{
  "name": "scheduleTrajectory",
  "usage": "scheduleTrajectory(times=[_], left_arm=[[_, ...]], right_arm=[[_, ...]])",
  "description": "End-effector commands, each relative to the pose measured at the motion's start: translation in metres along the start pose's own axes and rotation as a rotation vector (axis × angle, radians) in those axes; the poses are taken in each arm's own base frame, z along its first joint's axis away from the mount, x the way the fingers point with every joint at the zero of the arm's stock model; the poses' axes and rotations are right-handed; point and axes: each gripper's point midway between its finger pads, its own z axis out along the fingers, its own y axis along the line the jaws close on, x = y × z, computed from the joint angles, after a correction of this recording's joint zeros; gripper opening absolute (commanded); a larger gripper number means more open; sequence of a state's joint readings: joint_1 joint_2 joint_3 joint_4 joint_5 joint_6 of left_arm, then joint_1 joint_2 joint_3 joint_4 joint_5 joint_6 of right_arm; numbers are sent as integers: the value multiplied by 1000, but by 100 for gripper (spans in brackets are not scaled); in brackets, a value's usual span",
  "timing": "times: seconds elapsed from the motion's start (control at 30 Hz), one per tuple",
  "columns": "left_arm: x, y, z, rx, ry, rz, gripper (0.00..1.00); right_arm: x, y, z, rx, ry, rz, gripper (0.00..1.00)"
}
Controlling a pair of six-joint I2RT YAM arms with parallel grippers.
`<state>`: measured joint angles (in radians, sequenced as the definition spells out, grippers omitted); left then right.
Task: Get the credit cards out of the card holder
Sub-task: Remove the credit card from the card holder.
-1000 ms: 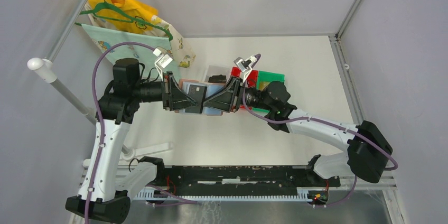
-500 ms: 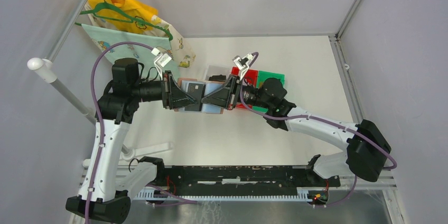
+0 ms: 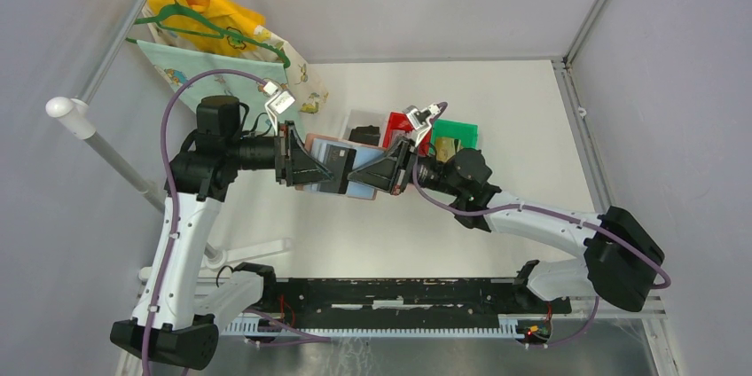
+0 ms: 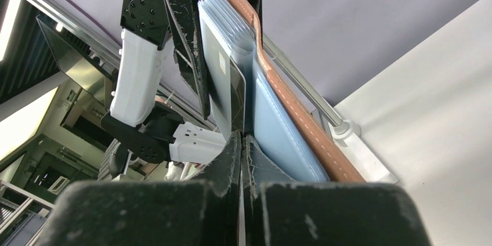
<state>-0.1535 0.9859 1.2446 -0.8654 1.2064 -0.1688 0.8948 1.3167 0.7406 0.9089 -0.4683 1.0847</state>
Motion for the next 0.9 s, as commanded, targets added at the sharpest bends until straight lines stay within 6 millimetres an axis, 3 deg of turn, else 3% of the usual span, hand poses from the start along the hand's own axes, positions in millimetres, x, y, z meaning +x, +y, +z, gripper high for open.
scheduleTrajectory(times=[0.0, 0.13, 0.17, 0.23, 0.3, 0.4, 0.57, 0.73, 0.87], left_arm=[[-10, -43, -7, 139, -6, 85, 39], [-10, -45, -8, 141, -6, 87, 29], [-11, -44, -8, 139, -7, 85, 24], [-10, -43, -7, 134, -7, 82, 13], [-10, -43, -7, 134, -8, 84, 10], [-11, -42, -7, 135, -7, 82, 10], [-10, -43, -7, 136, -6, 82, 10], [-11, -42, -7, 130, -8, 80, 14], [-12, -44, -7, 133, -8, 85, 20]], right_arm=[[-15, 7, -4, -14, -67, -27, 0], [-18, 12, 0, -33, -63, -34, 3], [-19, 14, 1, -42, -62, -35, 15], [-20, 19, 3, -60, -65, -34, 29], [-22, 21, 6, -69, -68, -33, 37], [-24, 23, 10, -81, -66, -30, 40], [-25, 25, 12, -94, -69, -28, 26], [-23, 18, 0, -65, -74, -37, 0], [-26, 14, -14, -46, -101, -44, 0]])
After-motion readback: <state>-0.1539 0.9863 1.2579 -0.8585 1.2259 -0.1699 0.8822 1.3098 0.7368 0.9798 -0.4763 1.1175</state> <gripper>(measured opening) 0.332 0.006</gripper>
